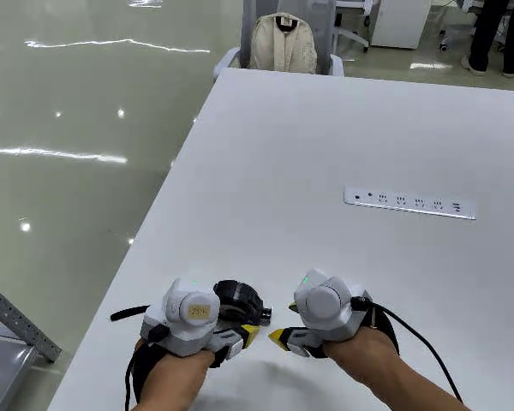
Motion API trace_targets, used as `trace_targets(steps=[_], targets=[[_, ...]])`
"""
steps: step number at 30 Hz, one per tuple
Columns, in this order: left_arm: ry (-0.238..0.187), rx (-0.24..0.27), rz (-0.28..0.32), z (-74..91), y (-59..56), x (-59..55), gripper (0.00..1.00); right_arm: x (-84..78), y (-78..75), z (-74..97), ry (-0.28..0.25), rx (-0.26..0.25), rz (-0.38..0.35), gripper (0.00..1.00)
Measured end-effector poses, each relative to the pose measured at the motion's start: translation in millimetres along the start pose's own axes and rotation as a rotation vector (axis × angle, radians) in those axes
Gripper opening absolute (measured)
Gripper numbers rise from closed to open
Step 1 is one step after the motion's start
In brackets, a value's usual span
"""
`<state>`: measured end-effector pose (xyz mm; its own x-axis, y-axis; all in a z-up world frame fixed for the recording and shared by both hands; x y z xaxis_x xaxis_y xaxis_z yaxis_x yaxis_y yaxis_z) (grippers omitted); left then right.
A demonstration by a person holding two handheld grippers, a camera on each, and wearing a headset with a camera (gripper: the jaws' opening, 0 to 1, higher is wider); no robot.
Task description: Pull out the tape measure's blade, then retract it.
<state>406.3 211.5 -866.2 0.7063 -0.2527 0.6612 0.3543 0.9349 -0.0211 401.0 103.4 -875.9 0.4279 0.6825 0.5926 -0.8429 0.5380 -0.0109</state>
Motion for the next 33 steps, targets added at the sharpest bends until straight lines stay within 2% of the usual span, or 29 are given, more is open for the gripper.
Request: trace_targets(steps=[14, 23, 28, 33], targets=[[-0.002, -0.046, -0.001, 14.5, -2.2, -6.7, 0.80, -5.4, 12.9, 23.1, -0.017, -0.048, -0.072, 0.41], [-0.007, -0.071, -0.030, 25.1, -8.1, -7.2, 0.80, -2.8, 19.4, 40.6, -0.049, -0.074, -0.123, 0.46], [0.006, -0.077, -0.024, 32.2, -7.2, -10.4, 0.81, -4.0, 22.6, 50.9, -0.058, -0.085, -0.143, 0.50], [-0.010, -0.077, -0.016, 41.7, -4.6, -11.8, 0.81, -6.1, 27.4, 61.1, -0.071, -0.094, -0.174, 0.54]])
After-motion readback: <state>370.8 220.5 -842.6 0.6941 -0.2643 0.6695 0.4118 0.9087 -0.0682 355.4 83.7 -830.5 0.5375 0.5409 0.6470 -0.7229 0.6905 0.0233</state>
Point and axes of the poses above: the centre of the closed fingertips' face, and the gripper's own axes: z roughly backward along the fingers, y roughly to its left, x roughly out of its top, the point moved 1 cm from there along z, roughly backward along the fingers, and after that the axes turned 6 degrees about y, right-handed, at the moved point
